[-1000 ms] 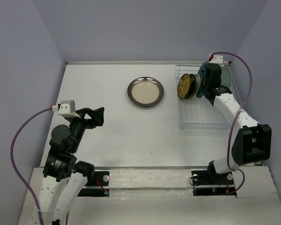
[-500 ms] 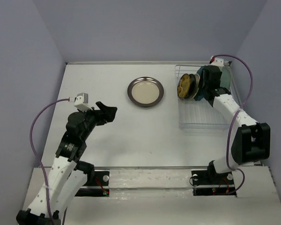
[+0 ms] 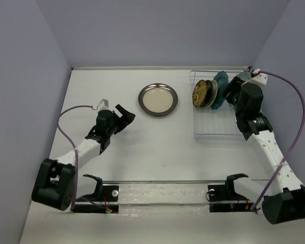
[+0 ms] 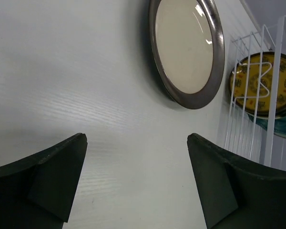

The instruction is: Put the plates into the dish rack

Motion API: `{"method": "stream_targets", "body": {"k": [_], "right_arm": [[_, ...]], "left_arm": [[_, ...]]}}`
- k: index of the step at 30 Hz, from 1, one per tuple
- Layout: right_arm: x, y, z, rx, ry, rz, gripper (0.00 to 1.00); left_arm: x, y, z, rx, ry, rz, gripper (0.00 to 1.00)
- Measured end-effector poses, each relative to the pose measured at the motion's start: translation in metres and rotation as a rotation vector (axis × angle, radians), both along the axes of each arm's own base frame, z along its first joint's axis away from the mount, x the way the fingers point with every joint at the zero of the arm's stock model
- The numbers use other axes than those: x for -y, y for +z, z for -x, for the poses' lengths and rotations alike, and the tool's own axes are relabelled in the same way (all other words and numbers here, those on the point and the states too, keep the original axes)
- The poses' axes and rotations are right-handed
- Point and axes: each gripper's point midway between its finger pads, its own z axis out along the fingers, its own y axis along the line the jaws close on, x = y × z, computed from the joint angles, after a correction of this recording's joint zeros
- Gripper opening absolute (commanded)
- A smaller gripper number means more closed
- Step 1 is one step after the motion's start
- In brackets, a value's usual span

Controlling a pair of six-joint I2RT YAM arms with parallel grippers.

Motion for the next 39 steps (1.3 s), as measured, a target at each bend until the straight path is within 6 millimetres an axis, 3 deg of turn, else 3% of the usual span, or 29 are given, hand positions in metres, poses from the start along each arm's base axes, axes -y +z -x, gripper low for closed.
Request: {"method": "stream_targets", "body": {"k": [3,10,18,21,24,25,28,34,39], "right_arm": [[-0.015,0.004,0.025,0.058,0.085,-0.077,0.65],[-0.047,0.000,0.060,0.118,0.262,-0.207,0.65],[-0.068,0.010,0.083,0.168,0.388,-0.267,0.64],[-0.075,0.004,0.084,0.153,0.424,-0.287,0.64],[-0.080,-0.008,0.083,0.120,0.442,-0.304,0.64],[-0.082,-0.012,0.083,0.111,0.449,-0.313,0.64],[-0.087,-0.014,0.084,0.102,0.475,-0.334,0.64],[-0.112,-0.016,0.082,0.079,0.607,-0.383,0.70],[-0.142,-0.031,0.077,0.012,0.730,-0.418,0.77]], "left_arm": [[0.002,-0.012,-0.018,-0.032,0.034,-0.007,0.91],[0.017,-0.024,-0.073,-0.054,0.070,0.009,0.86],[0.042,-0.054,-0.122,-0.098,0.048,0.044,0.73],[0.051,-0.071,-0.129,-0.127,0.031,0.065,0.56],[0.060,-0.076,-0.139,-0.123,0.016,0.101,0.39],[0.062,-0.077,-0.141,-0.122,0.009,0.107,0.28],[0.070,-0.079,-0.148,-0.116,0.001,0.150,0.06],[0.070,-0.068,-0.153,-0.057,-0.011,0.231,0.06],[0.047,-0.075,-0.117,-0.068,0.014,0.279,0.06]]}}
